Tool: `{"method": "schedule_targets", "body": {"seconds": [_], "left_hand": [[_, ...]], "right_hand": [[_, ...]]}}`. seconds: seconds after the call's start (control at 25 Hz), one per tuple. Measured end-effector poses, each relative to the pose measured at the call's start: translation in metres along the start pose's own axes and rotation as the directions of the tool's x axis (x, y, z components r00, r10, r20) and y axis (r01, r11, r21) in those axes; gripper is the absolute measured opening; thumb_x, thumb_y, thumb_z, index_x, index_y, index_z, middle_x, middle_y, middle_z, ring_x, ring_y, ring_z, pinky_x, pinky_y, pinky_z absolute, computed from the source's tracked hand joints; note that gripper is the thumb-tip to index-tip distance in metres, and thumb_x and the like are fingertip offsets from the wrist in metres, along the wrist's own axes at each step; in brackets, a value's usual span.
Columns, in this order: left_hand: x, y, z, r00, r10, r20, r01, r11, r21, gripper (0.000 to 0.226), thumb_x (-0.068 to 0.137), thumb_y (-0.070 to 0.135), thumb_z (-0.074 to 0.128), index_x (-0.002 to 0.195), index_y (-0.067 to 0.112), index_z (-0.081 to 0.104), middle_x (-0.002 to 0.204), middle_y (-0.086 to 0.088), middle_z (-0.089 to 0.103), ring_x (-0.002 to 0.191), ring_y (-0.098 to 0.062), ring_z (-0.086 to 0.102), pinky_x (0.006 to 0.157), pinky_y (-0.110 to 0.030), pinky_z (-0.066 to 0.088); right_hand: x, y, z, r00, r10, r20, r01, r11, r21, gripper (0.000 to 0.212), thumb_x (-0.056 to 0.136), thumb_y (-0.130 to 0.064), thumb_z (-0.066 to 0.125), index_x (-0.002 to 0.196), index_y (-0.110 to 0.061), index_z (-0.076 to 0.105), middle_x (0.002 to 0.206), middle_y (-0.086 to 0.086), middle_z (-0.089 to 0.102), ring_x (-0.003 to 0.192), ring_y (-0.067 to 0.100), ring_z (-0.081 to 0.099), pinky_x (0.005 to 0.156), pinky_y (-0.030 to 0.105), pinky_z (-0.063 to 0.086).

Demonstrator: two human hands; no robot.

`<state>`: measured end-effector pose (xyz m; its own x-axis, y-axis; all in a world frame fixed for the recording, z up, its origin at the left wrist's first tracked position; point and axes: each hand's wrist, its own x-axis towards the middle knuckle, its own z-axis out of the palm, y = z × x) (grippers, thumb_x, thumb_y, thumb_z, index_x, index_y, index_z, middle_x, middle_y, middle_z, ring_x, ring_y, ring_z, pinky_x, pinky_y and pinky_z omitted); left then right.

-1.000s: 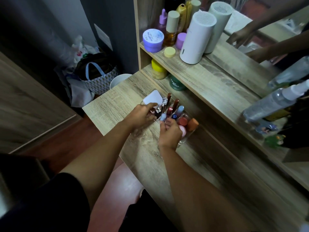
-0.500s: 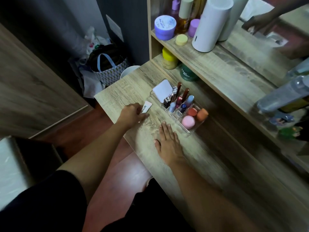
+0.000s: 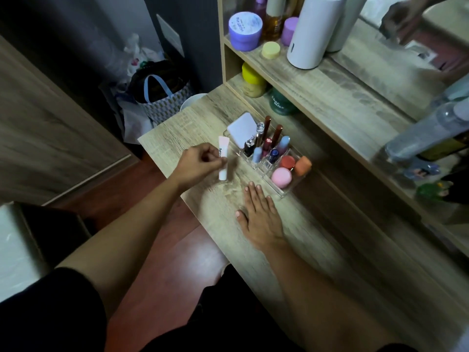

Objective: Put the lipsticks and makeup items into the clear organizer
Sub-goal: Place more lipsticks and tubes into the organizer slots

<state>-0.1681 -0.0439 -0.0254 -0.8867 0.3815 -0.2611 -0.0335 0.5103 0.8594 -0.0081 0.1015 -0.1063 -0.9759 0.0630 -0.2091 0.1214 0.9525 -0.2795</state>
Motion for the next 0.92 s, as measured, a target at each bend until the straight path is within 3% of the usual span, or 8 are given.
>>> {"method": "schedule_targets", "body": {"seconds": [0.16,0.36,0.52,0.72,0.92], "left_hand": [[-0.001,0.023,0.012,0.99,0.126,0.061,-0.123,0.991,-0.058,0.019,0.076,0.021,0.071,0.087,0.026,0.057,0.063,0.01,0.066,0.057,0.001,0.057,0.058,-0.014,0.045],[0.003,0.044,0.035,0.948,0.293,0.122,-0.306,0.947,0.1,0.023,0.068,0.029,0.068,0.083,0.019,0.053,0.07,0.002,0.064,0.061,-0.004,0.055,0.059,-0.017,0.045],[0.012,0.048,0.036,0.879,0.414,0.234,-0.47,0.835,0.285,0.022,0.077,0.025,0.07,0.082,0.011,0.054,0.071,-0.003,0.061,0.063,-0.009,0.051,0.057,-0.019,0.037],[0.018,0.054,0.034,0.812,0.468,0.35,-0.579,0.723,0.377,0.021,0.079,0.018,0.071,0.093,0.005,0.064,0.086,-0.01,0.067,0.077,-0.018,0.063,0.07,-0.028,0.05],[0.02,0.057,0.043,0.769,0.489,0.412,-0.635,0.655,0.409,0.024,0.081,0.01,0.068,0.104,0.004,0.065,0.098,-0.015,0.067,0.084,-0.019,0.061,0.075,-0.022,0.043]], "right_hand": [[-0.004,0.008,0.001,1.0,-0.025,-0.006,0.025,1.0,0.014,0.065,0.096,-0.044,0.028,0.149,-0.016,0.003,0.16,0.001,0.003,0.148,0.018,0.0,0.117,0.034,-0.001],[-0.004,0.009,0.002,0.999,-0.035,-0.009,0.035,0.999,0.021,0.065,0.096,-0.042,0.031,0.149,-0.015,0.006,0.16,0.001,0.006,0.148,0.017,0.003,0.118,0.036,0.004],[-0.004,0.009,0.001,0.999,-0.038,-0.001,0.038,0.999,0.024,0.065,0.096,-0.044,0.031,0.149,-0.016,0.005,0.16,0.0,0.005,0.148,0.017,0.002,0.119,0.036,0.005],[-0.004,0.009,-0.001,0.999,-0.04,-0.007,0.041,0.999,0.036,0.065,0.096,-0.044,0.031,0.149,-0.016,0.005,0.16,0.0,0.005,0.148,0.017,0.002,0.119,0.037,0.005],[-0.005,0.008,-0.002,0.999,-0.039,-0.022,0.04,0.998,0.047,0.065,0.096,-0.043,0.033,0.149,-0.015,0.008,0.16,0.001,0.008,0.148,0.018,0.004,0.119,0.037,0.007]]}}
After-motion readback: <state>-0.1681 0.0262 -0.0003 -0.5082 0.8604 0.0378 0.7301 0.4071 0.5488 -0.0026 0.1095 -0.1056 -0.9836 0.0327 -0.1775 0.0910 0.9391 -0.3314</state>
